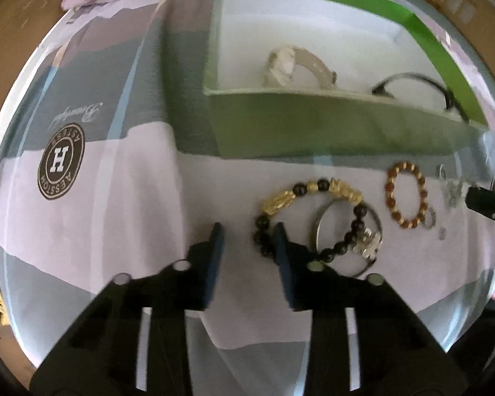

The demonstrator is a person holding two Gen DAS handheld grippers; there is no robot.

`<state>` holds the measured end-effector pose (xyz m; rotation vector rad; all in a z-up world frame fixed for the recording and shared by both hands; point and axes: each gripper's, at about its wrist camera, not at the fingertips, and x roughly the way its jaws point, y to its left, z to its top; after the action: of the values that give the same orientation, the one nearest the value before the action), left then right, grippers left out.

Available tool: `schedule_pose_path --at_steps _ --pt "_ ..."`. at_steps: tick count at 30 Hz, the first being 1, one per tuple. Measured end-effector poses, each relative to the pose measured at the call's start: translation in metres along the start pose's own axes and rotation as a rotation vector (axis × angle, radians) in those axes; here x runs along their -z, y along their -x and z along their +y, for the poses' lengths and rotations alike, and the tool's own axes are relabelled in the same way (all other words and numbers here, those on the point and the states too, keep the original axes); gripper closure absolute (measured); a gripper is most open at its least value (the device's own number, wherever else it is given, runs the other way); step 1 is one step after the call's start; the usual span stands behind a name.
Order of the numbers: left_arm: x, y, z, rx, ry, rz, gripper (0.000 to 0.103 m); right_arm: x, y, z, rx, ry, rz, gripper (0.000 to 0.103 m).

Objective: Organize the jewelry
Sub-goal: 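Move the left tool to the black-gold bead bracelet while the right tool reaches the jade pendant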

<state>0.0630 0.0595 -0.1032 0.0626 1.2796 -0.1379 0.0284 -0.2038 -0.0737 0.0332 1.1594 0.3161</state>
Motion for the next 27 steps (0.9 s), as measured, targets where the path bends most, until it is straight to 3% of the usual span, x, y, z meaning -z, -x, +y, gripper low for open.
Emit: schedule_pose_path --at_steps 4,8,11,16,17,18,19,20,27 --pt "-0.008 0.006 0.020 -0.047 0.079 -0.043 0.077 0.003 0.006 -0.016 0.003 -0.021 -0.011 0.096" --pt "-0.007 0.004 0.023 -0.026 0.088 -0.042 0.075 0.005 0.007 -0.021 0.023 -0.035 0.006 0.067" --pt "-0.006 0.002 0.019 -0.028 0.063 -0.040 0.061 0.003 0.000 -0.026 0.049 -0.058 0.024 0.066" --pt "-0.006 -0.011 0.003 -0.072 0.008 -0.042 0.055 0.009 -0.024 -0.021 0.095 -0.053 0.076 0.065" --pt "-0.005 -0.010 0.001 -0.081 0.000 -0.048 0.058 0.009 -0.026 -0.019 0.084 -0.050 0.081 0.067" --pt "-0.006 -0.010 0.001 -0.076 -0.003 -0.051 0.064 0.009 -0.028 -0.016 0.081 -0.038 0.093 0.084" --pt "-0.006 -0.008 0.000 -0.054 -0.002 -0.052 0.081 0.010 -0.028 -0.013 0.073 -0.027 0.096 0.086" --pt "-0.004 -0.004 -0.003 -0.043 -0.004 -0.054 0.091 0.010 -0.027 -0.011 0.059 -0.024 0.091 0.086" --pt "-0.007 0.029 -0.003 0.063 -0.025 -0.160 0.094 0.002 0.016 -0.013 -0.095 -0.034 -0.041 0.090"
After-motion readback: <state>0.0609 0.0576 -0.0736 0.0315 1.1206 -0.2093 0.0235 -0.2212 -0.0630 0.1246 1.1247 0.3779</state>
